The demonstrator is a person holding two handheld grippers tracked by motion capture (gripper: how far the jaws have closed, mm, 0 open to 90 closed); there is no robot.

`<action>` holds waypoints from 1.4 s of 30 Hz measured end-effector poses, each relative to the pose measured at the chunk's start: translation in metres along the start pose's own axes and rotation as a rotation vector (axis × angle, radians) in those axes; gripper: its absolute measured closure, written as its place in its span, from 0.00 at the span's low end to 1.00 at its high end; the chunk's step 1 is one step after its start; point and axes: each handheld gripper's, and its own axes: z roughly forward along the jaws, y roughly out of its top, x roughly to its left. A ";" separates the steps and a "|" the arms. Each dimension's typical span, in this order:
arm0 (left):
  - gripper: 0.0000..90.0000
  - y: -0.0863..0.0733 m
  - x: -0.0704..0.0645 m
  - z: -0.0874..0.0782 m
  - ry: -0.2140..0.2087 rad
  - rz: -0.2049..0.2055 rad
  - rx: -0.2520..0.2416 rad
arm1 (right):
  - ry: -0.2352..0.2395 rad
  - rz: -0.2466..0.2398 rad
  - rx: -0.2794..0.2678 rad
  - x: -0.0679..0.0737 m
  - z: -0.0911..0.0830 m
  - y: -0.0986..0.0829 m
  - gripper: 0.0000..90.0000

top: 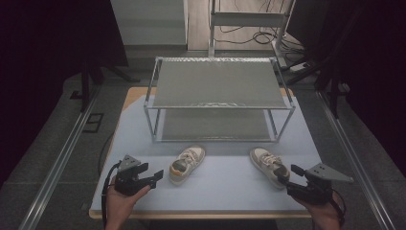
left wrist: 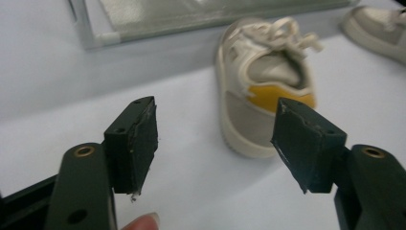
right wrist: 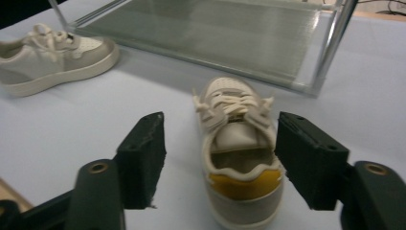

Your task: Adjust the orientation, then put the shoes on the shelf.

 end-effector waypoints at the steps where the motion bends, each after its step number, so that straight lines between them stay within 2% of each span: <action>1: 0.34 0.002 -0.002 -0.001 0.002 0.007 0.000 | 0.000 0.003 0.006 -0.001 0.001 0.002 0.35; 4: 0.29 0.009 -0.010 -0.002 0.027 0.010 0.000 | -0.008 0.006 0.030 -0.004 0.008 0.007 0.30; 9: 0.26 0.017 -0.016 -0.001 0.032 0.021 0.008 | -0.008 0.013 0.055 -0.006 0.014 0.010 0.27; 11: 0.24 0.022 -0.022 0.002 0.029 0.038 0.012 | -0.017 0.016 0.060 -0.007 0.017 0.012 0.24; 14: 0.21 0.031 -0.031 0.011 0.023 0.059 0.038 | -0.025 0.035 0.085 -0.009 0.027 0.013 0.21; 16: 0.19 0.036 -0.037 0.020 0.016 0.084 0.061 | -0.034 0.030 0.096 -0.008 0.032 0.014 0.21; 17: 0.19 0.037 -0.040 0.024 0.011 0.093 0.073 | -0.034 0.030 0.096 -0.008 0.032 0.014 0.21; 21: 0.14 0.035 -0.048 0.044 0.025 0.118 0.134 | -0.039 0.010 0.155 -0.005 0.044 0.012 0.17; 24: 0.13 0.033 -0.049 0.049 0.029 0.111 0.150 | -0.046 0.012 0.173 -0.005 0.047 0.011 0.16; 29: 0.11 0.033 -0.052 0.060 0.037 0.123 0.187 | -0.058 0.023 0.219 -0.009 0.058 0.005 0.15; 30: 0.10 0.034 -0.052 0.063 0.044 0.126 0.195 | -0.065 0.020 0.238 -0.009 0.063 0.004 0.14; 32: 0.10 0.037 -0.052 0.074 0.063 0.129 0.233 | -0.067 0.022 0.252 -0.010 0.068 0.003 0.14; 34: 0.10 0.037 -0.052 0.078 0.075 0.128 0.243 | -0.069 0.020 0.259 -0.011 0.071 0.003 0.14; 37: 0.10 0.038 -0.052 0.093 0.102 0.123 0.284 | -0.073 0.026 0.278 -0.014 0.078 -0.001 0.14; 42: 0.13 0.036 -0.052 0.101 0.126 0.134 0.301 | -0.068 0.031 0.301 -0.015 0.085 -0.006 0.14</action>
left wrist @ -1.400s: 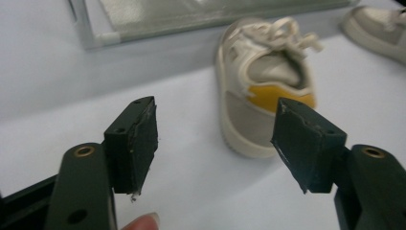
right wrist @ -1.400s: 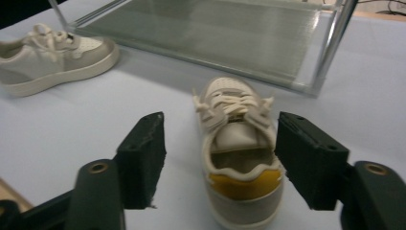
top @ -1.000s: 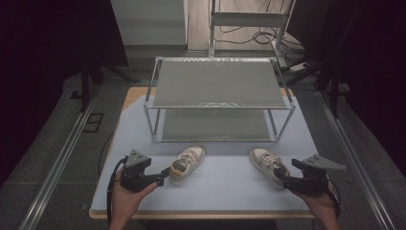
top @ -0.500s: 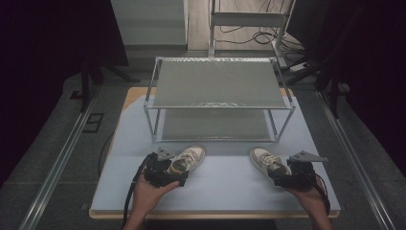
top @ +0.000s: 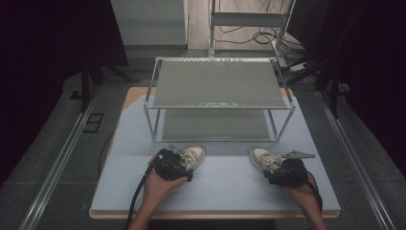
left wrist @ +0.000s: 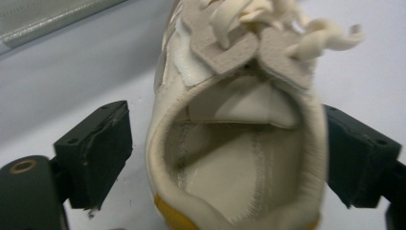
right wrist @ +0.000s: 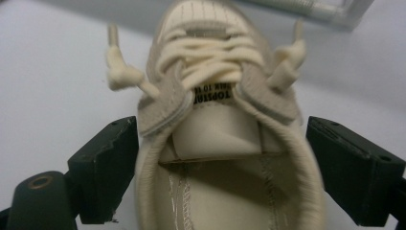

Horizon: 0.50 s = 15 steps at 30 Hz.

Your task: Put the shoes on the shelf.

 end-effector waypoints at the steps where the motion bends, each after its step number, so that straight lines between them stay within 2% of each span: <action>1: 0.14 0.000 0.000 0.002 0.001 0.002 0.004 | -0.001 0.002 0.009 0.000 0.002 -0.001 0.14; 3: 0.17 0.000 -0.001 0.006 -0.001 0.004 0.015 | 0.001 0.009 0.026 -0.001 0.009 -0.002 0.16; 6: 0.20 0.000 0.000 0.008 -0.002 -0.001 0.018 | 0.016 0.022 0.013 -0.002 0.009 -0.002 0.17; 8: 0.25 -0.001 0.000 0.010 -0.024 0.009 0.027 | 0.029 0.018 0.015 -0.002 0.010 -0.002 0.22; 13: 0.30 -0.001 -0.001 0.010 -0.028 0.011 0.027 | 0.002 0.000 0.009 0.000 0.010 -0.003 0.28; 15: 0.31 -0.001 -0.001 0.010 -0.025 0.013 0.023 | 0.007 0.000 0.004 -0.001 0.009 -0.003 0.29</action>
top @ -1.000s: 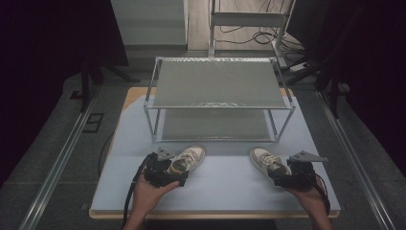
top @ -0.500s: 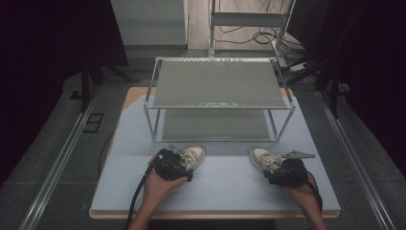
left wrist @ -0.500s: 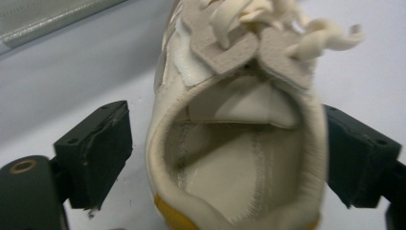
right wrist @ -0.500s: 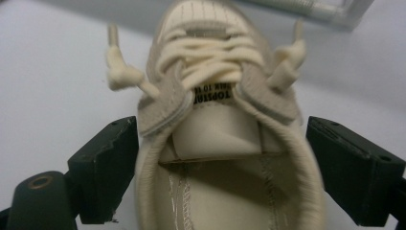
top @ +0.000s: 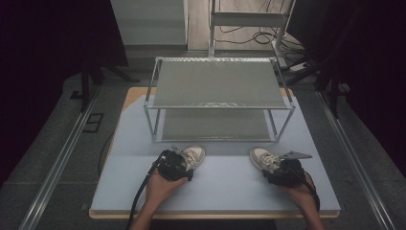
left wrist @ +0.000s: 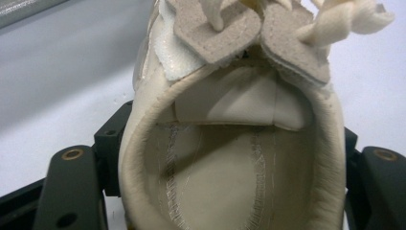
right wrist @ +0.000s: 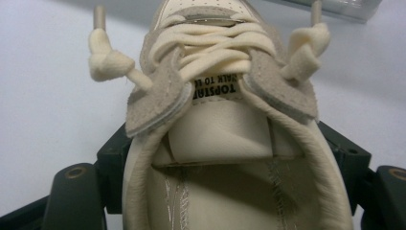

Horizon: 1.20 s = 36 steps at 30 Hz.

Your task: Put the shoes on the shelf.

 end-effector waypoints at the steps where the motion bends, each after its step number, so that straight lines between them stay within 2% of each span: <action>1: 0.31 0.000 0.000 0.000 0.000 0.000 0.000 | 0.000 0.000 0.000 0.000 0.000 0.000 0.29; 4: 0.31 -0.001 0.001 0.000 -0.008 -0.010 -0.009 | 0.008 -0.011 -0.004 -0.001 -0.001 -0.001 0.30; 7: 0.32 -0.004 0.004 -0.003 -0.021 -0.019 -0.034 | 0.048 -0.023 -0.012 -0.002 -0.002 -0.001 0.31; 11: 0.32 -0.005 0.004 -0.008 -0.041 -0.024 -0.053 | 0.052 -0.033 -0.028 0.002 -0.006 0.001 0.31; 20: 0.32 0.003 0.003 -0.021 -0.030 -0.014 -0.101 | 0.055 -0.035 -0.069 0.008 -0.015 0.006 0.31; 21: 0.32 0.004 0.003 -0.022 -0.031 -0.015 -0.105 | 0.059 -0.036 -0.077 0.009 -0.015 0.008 0.31; 22: 0.32 0.008 0.004 -0.023 -0.028 -0.013 -0.109 | 0.090 -0.037 -0.092 0.011 -0.017 0.013 0.31; 24: 0.32 0.010 0.004 -0.024 -0.026 -0.013 -0.112 | 0.102 -0.037 -0.097 0.013 -0.017 0.016 0.31; 26: 0.32 0.015 0.005 -0.025 -0.024 -0.016 -0.121 | 0.097 -0.056 -0.117 0.021 -0.017 0.027 0.31; 28: 0.32 0.018 0.006 -0.026 -0.026 -0.020 -0.126 | 0.104 -0.057 -0.120 0.022 -0.015 0.030 0.31; 36: 0.32 0.034 0.010 -0.023 -0.028 -0.038 -0.146 | 0.116 -0.035 -0.130 0.031 -0.001 0.049 0.31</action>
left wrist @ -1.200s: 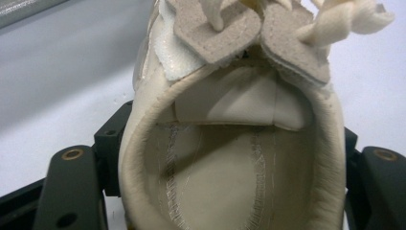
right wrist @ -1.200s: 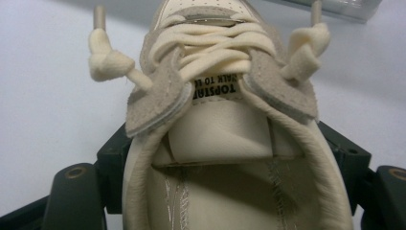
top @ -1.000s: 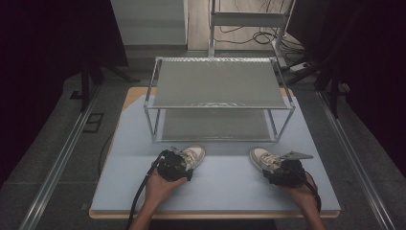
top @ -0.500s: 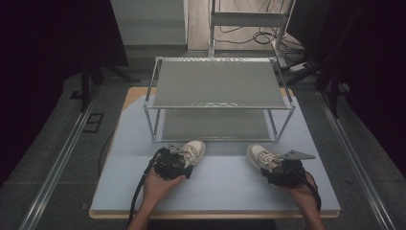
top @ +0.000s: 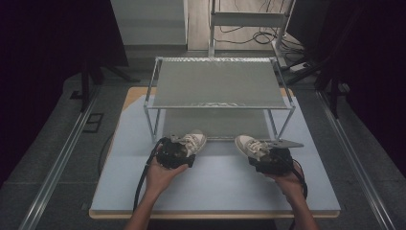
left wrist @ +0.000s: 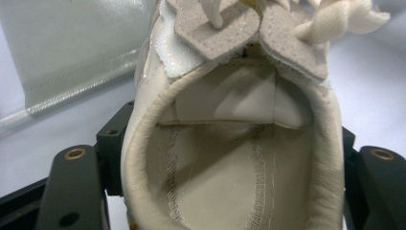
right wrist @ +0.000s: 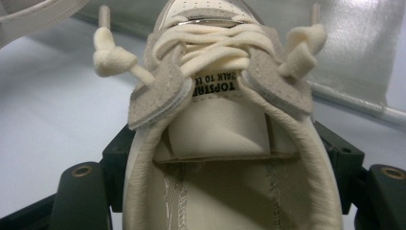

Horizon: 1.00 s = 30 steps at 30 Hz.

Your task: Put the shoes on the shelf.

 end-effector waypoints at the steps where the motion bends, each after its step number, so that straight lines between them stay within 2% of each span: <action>1: 0.32 0.004 0.000 0.002 0.005 0.001 0.001 | -0.002 -0.004 0.004 0.001 0.003 0.005 0.31; 11: 0.32 0.014 0.003 0.013 0.004 -0.005 0.010 | -0.010 0.005 0.000 0.005 0.014 0.025 0.31; 14: 0.32 0.017 0.004 0.015 0.011 -0.007 -0.007 | -0.008 0.006 0.000 0.007 0.021 0.033 0.31; 19: 0.32 0.023 0.007 0.024 0.009 -0.019 -0.003 | -0.013 -0.001 0.009 0.010 0.028 0.038 0.31; 27: 0.32 0.028 0.011 0.036 0.003 -0.037 -0.001 | -0.031 0.014 0.017 0.009 0.043 0.046 0.31; 30: 0.32 0.030 0.012 0.038 -0.001 -0.032 0.002 | -0.037 0.016 0.009 0.008 0.047 0.049 0.31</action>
